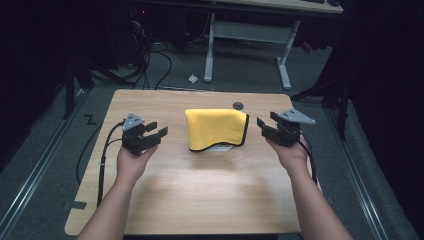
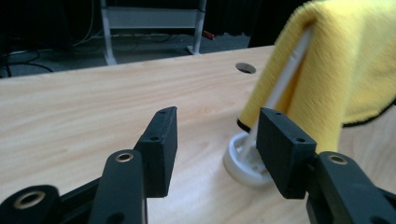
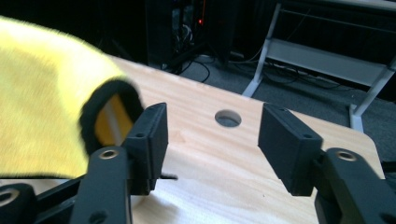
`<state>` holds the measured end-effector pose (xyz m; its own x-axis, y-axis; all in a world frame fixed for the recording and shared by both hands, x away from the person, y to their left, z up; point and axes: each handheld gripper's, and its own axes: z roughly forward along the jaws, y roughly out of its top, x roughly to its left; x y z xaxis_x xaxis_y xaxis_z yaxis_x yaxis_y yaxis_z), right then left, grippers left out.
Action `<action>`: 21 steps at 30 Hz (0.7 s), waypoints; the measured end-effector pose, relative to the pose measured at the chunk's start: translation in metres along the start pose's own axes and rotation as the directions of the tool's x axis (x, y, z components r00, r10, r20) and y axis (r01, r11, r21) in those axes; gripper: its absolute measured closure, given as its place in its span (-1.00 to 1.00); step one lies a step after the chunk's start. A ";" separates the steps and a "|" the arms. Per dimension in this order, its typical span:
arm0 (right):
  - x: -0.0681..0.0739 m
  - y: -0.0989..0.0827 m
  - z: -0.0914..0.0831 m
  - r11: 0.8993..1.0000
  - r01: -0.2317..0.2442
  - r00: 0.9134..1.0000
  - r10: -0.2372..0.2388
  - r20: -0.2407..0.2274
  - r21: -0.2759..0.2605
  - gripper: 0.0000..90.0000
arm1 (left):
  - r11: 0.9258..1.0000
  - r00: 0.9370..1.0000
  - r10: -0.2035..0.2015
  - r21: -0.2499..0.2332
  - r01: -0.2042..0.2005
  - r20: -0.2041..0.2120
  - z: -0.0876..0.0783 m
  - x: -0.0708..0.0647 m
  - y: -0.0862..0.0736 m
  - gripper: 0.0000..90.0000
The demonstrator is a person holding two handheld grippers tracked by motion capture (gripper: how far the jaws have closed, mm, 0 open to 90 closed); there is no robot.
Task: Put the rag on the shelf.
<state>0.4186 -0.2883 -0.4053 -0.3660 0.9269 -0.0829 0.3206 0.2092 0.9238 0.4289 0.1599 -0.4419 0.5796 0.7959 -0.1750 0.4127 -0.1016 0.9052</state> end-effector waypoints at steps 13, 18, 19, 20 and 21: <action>0.055 -0.054 -0.037 0.991 0.108 0.993 -0.104 -0.049 0.082 -0.08 | 0.994 0.997 -0.006 0.111 -0.003 0.082 -0.029 -0.034 -0.075 0.04; 0.085 -0.093 -0.045 0.983 0.112 0.990 -0.098 -0.106 0.143 -0.10 | 0.980 0.992 0.011 0.196 -0.036 0.125 -0.035 -0.051 -0.107 0.04; 0.090 -0.102 -0.046 0.981 0.113 0.989 -0.096 -0.113 0.155 -0.11 | 0.976 0.991 0.016 0.214 -0.044 0.129 -0.036 -0.055 -0.114 0.04; 0.094 -0.111 -0.047 0.980 0.111 0.989 -0.093 -0.115 0.165 -0.11 | 0.970 0.989 0.013 0.237 -0.048 0.147 -0.036 -0.060 -0.119 0.04; 0.097 -0.119 -0.049 0.979 0.112 0.989 -0.094 -0.110 0.171 -0.10 | 0.964 0.987 0.028 0.255 -0.069 0.159 -0.037 -0.064 -0.123 0.02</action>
<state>0.3020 -0.2383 -0.5050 -0.4882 0.8633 -0.1279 0.4224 0.3620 0.8310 0.3152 0.1432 -0.5277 0.6953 0.6877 -0.2088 0.5377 -0.3050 0.7860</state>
